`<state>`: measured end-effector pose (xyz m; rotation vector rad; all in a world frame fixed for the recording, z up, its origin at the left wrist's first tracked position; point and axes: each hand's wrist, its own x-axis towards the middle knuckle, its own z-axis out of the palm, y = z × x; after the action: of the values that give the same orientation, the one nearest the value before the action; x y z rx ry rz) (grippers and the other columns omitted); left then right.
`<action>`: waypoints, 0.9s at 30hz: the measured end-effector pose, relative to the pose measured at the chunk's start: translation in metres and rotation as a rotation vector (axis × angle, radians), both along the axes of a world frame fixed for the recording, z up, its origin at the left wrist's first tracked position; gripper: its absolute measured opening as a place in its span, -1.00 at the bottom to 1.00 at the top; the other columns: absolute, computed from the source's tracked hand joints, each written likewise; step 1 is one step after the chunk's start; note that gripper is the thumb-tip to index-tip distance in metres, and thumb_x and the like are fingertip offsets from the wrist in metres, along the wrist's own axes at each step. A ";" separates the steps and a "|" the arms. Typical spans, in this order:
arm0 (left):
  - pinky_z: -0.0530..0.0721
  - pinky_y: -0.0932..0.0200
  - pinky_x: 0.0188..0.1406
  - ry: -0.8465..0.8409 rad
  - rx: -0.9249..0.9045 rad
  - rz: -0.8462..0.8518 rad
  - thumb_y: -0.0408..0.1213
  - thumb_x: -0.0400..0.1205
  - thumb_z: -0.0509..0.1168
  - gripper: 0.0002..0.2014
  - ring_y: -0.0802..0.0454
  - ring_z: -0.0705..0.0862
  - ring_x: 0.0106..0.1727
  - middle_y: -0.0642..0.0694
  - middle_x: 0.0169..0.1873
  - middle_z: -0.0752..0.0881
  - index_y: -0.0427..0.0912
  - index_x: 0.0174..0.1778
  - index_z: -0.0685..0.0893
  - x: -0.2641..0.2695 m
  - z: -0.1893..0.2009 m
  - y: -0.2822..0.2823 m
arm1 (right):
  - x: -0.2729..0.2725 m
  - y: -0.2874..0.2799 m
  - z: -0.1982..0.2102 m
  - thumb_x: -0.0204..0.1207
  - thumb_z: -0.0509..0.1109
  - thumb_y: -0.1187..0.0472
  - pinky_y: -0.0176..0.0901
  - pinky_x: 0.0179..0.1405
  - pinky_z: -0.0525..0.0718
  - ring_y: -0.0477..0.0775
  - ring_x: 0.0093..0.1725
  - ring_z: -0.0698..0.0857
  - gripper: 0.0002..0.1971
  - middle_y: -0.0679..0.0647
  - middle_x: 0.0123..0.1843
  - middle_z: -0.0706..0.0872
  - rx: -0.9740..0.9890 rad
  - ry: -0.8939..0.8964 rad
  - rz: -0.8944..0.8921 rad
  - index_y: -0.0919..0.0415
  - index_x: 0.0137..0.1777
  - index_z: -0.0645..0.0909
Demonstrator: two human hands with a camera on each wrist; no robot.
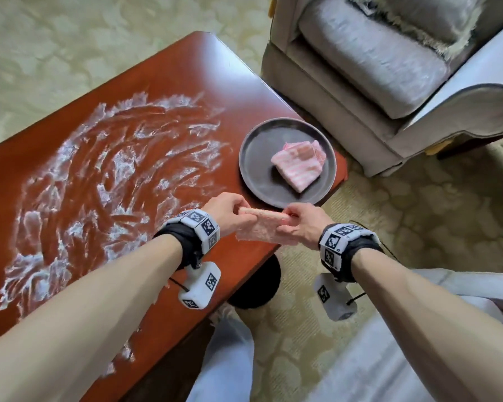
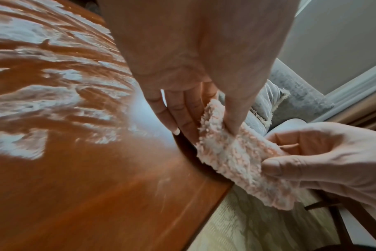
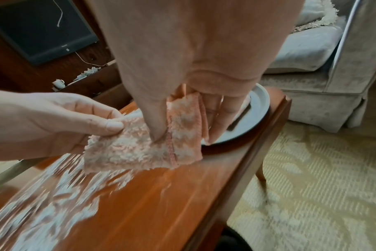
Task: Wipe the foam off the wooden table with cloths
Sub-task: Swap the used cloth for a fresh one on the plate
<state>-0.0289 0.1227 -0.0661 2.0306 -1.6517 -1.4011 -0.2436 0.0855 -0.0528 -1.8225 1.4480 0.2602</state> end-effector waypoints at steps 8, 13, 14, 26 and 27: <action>0.62 0.16 -0.27 0.027 0.043 0.193 -0.11 0.55 0.42 -0.90 -0.02 0.72 -0.16 0.01 -0.17 0.77 0.04 -0.06 0.68 0.001 -0.022 -0.094 | 0.017 -0.120 -0.010 0.49 0.46 0.13 -0.09 0.28 0.56 0.13 0.18 0.63 -0.58 0.12 0.19 0.66 -0.096 -0.011 -0.098 0.11 0.33 0.50; 0.55 0.19 -0.35 0.021 0.070 0.288 -0.17 0.54 0.41 -0.84 0.05 0.65 -0.23 0.03 -0.20 0.72 0.03 0.02 0.66 -0.004 -0.036 -0.137 | 0.026 -0.179 -0.025 0.51 0.40 0.13 0.04 0.42 0.48 0.19 0.30 0.60 -0.62 0.09 0.23 0.69 -0.132 0.024 -0.068 0.05 0.33 0.51; 0.57 0.17 -0.32 0.028 0.082 0.316 -0.18 0.54 0.41 -0.82 0.03 0.67 -0.20 0.00 -0.17 0.74 0.01 0.04 0.66 -0.005 -0.038 -0.144 | 0.027 -0.191 -0.027 0.52 0.40 0.15 -0.03 0.37 0.50 0.18 0.27 0.62 -0.62 0.09 0.24 0.70 -0.121 0.017 -0.055 0.07 0.33 0.51; 0.56 0.17 -0.28 -0.163 0.188 0.640 -0.07 0.57 0.44 -0.78 0.00 0.68 -0.08 0.00 -0.15 0.75 -0.09 0.02 0.66 -0.014 -0.078 -0.191 | 0.056 -0.302 -0.083 0.54 0.27 0.08 -0.09 0.02 0.71 0.16 -0.09 0.72 -0.76 0.10 0.09 0.76 -0.006 0.018 0.293 -0.12 0.20 0.54; 0.61 0.16 -0.22 -0.179 0.188 0.654 -0.04 0.55 0.46 -0.78 0.02 0.71 -0.08 0.02 -0.17 0.78 -0.07 -0.01 0.67 -0.014 -0.079 -0.192 | 0.056 -0.305 -0.085 0.54 0.27 0.07 -0.05 0.04 0.72 0.17 -0.07 0.72 -0.76 0.11 0.09 0.76 -0.008 0.012 0.306 -0.12 0.19 0.54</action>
<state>-0.0434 -0.0694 -0.1453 2.5318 -0.7775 -1.1833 -0.1875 -0.2193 -0.1381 -2.0497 1.1745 0.4186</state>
